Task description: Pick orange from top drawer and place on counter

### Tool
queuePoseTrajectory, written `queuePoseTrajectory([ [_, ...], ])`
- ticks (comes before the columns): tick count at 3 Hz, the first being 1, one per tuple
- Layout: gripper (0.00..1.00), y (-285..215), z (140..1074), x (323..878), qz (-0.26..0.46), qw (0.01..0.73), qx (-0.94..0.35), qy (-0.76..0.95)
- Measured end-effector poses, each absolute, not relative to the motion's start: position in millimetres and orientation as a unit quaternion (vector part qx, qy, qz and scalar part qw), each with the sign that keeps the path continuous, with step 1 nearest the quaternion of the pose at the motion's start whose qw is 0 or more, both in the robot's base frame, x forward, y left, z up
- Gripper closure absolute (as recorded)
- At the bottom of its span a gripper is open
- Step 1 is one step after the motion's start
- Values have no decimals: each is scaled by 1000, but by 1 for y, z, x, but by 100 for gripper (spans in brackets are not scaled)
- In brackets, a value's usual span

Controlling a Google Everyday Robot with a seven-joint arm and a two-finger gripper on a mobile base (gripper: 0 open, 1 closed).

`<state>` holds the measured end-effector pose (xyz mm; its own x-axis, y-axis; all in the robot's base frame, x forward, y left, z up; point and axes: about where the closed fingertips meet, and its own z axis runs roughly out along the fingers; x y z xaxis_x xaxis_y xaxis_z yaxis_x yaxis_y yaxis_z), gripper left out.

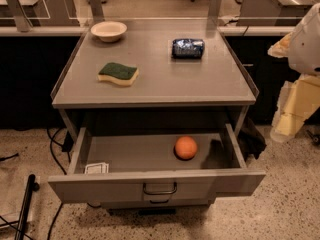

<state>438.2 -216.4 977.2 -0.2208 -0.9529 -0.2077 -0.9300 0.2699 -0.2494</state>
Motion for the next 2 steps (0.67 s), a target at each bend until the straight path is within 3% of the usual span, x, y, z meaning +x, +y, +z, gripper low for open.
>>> queuePoseTrajectory([
  [1, 0, -216, 977, 438, -36, 161, -603, 780],
  [2, 12, -216, 977, 438, -36, 161, -603, 780],
])
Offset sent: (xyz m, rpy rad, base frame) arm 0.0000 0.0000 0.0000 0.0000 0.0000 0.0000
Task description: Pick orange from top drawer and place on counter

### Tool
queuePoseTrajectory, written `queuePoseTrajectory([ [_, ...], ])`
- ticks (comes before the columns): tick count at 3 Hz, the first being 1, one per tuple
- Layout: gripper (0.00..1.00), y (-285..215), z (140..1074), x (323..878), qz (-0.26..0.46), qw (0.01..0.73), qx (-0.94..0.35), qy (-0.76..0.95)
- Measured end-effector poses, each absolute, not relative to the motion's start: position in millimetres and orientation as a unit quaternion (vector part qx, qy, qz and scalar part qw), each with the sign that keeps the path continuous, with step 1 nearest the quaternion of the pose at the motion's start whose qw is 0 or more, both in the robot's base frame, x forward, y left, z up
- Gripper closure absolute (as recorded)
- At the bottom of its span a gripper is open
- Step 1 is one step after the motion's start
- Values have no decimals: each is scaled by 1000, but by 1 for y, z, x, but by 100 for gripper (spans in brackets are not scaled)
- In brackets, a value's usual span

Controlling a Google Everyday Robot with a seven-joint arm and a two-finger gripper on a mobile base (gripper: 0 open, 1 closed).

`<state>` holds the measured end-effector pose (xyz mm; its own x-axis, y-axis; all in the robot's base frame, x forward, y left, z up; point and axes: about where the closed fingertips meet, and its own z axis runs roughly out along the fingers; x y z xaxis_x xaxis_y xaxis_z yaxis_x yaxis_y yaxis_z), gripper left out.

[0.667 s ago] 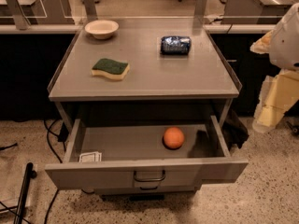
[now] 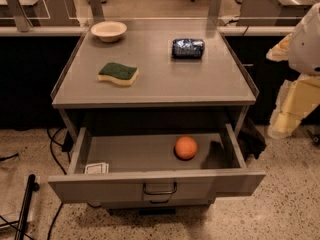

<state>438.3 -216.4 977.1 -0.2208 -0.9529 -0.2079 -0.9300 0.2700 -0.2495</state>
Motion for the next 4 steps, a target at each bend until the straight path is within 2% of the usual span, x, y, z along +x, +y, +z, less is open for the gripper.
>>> queuePoseTrajectory([
  [3, 82, -184, 916, 459, -3, 194, -599, 777],
  [4, 100, -161, 879, 475, 15, 211, -604, 768],
])
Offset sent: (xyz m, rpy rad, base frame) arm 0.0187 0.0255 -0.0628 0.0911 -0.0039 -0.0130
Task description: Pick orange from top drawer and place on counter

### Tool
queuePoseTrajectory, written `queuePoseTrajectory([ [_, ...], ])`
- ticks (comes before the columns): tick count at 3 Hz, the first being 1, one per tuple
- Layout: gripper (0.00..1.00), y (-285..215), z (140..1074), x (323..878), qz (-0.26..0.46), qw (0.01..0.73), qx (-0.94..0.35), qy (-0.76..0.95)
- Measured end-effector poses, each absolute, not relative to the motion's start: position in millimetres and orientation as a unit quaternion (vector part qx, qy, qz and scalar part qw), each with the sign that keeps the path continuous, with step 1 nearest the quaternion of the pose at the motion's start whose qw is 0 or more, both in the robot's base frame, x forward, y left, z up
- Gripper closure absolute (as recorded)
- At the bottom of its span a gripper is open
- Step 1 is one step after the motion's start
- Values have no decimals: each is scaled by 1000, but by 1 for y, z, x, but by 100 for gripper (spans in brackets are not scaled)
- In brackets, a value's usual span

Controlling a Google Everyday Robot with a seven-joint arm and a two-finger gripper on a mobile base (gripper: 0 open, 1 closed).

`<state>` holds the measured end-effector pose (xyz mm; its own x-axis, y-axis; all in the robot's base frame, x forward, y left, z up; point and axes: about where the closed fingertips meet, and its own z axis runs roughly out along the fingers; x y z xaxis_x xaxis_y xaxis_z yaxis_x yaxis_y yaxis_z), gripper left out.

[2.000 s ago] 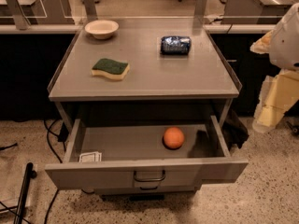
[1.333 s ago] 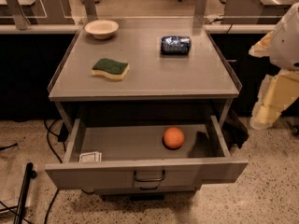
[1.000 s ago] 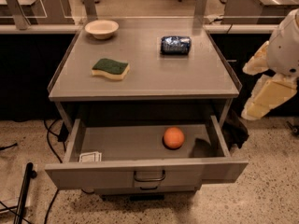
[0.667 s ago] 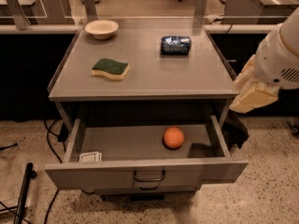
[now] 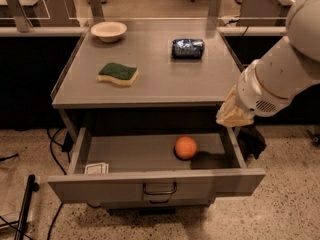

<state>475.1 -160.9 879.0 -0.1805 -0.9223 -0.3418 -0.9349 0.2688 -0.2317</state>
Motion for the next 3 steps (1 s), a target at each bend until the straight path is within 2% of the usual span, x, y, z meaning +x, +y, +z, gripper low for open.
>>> queuePoseTrajectory([
  [3, 100, -148, 851, 486, -3, 229, -617, 753],
])
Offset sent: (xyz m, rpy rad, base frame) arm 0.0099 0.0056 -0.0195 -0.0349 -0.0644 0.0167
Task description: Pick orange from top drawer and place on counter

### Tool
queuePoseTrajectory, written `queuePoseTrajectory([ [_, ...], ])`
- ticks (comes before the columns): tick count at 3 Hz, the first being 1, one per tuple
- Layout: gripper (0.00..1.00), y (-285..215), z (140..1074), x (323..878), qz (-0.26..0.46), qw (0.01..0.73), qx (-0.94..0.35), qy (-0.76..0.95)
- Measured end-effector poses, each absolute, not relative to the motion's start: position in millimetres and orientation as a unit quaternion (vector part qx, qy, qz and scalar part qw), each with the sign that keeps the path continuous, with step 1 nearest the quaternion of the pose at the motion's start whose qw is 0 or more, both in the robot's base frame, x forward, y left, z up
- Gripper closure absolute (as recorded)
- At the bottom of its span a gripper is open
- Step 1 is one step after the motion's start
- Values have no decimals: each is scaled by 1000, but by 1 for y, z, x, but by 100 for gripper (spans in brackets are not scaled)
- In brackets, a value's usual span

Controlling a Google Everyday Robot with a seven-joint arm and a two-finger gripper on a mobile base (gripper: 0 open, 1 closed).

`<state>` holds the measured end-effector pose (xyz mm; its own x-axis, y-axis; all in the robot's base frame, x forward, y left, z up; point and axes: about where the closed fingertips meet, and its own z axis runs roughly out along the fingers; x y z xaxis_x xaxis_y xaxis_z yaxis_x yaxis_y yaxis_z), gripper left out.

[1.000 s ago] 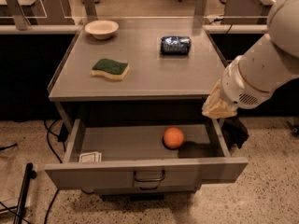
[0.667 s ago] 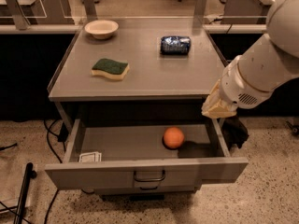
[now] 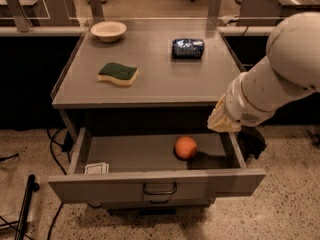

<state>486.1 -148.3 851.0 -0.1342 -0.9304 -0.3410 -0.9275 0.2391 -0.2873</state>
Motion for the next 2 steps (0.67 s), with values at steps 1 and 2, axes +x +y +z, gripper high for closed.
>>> queuePoseTrajectory([
  [1, 100, -139, 827, 495, -4, 244, -622, 744],
  [2, 100, -132, 794, 505, 3, 247, -624, 741],
])
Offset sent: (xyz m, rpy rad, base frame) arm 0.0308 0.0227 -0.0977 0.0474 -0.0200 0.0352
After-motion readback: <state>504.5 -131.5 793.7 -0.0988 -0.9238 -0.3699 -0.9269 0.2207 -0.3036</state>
